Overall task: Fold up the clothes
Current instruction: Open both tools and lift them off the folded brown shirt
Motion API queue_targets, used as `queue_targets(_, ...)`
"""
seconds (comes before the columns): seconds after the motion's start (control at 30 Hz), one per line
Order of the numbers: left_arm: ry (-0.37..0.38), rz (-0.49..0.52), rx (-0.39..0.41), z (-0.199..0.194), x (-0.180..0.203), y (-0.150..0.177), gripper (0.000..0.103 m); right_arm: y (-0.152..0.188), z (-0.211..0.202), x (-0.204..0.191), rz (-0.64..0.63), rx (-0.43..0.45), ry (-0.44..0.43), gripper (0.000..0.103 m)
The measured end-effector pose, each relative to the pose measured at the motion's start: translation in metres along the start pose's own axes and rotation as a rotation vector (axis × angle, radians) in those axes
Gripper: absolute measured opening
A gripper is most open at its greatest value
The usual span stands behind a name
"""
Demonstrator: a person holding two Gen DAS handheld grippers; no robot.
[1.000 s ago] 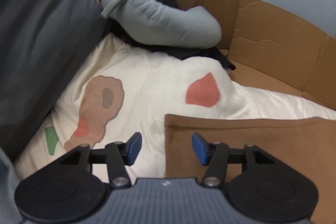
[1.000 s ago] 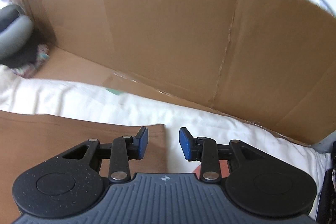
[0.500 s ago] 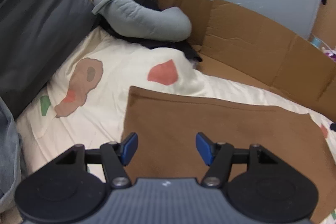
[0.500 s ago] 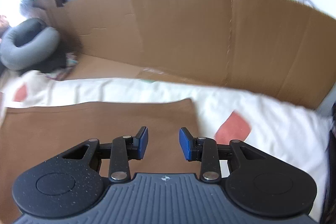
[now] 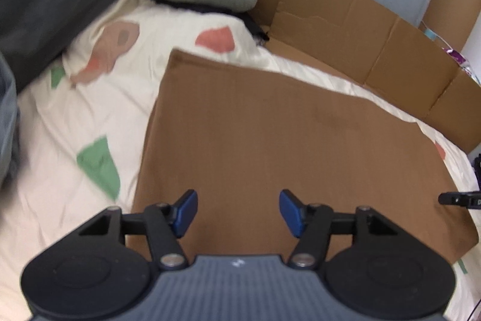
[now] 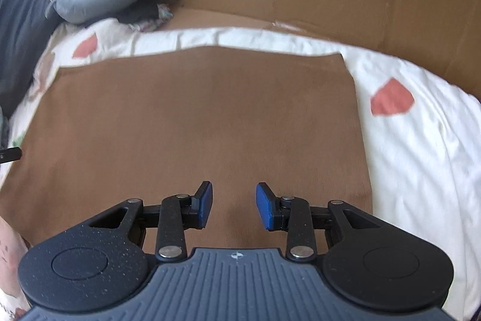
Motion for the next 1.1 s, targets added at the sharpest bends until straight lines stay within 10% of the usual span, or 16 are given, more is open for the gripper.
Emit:
queue_targets(0.77, -0.078, 0.107, -0.114, -0.026, -0.039, 0.059, 0.048, 0.063, -0.033, 0.037, -0.078, -0.11, 0.144, 0.036)
queue_targets(1.1, -0.111, 0.101, -0.138, -0.04, -0.056, 0.064, 0.025, 0.08, -0.05, 0.055, -0.055, -0.136, 0.206, 0.027)
Point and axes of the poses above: each gripper's, at about its wrist camera, not at the fingertips, and z roughly the way its jaws point, x to its right, y to its underside, the point moved 2 cm from there along z, roughly the way its jaws point, and after that the axes turned 3 degrees about x, right-handed, at the moved point
